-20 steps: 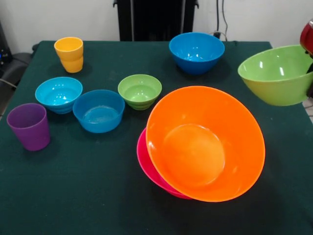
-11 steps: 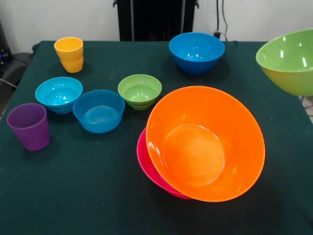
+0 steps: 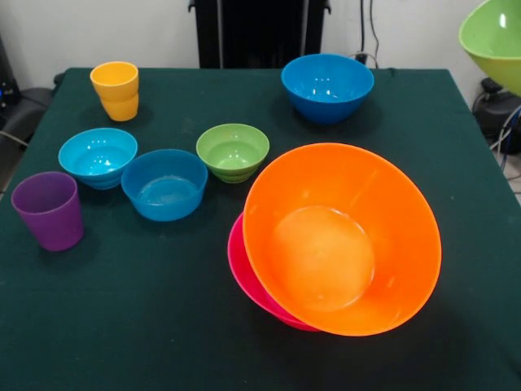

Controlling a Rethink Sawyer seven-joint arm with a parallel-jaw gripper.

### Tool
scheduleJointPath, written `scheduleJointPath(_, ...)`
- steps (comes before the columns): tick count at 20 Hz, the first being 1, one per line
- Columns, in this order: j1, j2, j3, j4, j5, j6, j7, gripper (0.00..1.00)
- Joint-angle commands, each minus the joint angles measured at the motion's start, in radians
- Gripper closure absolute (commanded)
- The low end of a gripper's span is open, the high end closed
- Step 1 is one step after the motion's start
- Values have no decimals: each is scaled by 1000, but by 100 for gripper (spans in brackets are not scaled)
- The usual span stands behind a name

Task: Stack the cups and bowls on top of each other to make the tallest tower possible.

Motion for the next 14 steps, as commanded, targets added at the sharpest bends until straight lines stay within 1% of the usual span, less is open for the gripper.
scheduleJointPath(1,-78,50,-177,-177,170,127,87,100)
scheduleJointPath(4,-112,64,-285,-201,257,124,54,100)
scheduleJointPath(5,-125,70,-326,-210,298,127,44,100)
scheduleJointPath(7,-142,76,-384,-217,353,123,29,100)
scheduleJointPath(9,-150,84,-422,-214,384,104,13,100)
scheduleJointPath(11,-157,95,-442,-210,401,77,-12,100)
scheduleJointPath(14,-175,110,-480,-212,447,57,-43,100)
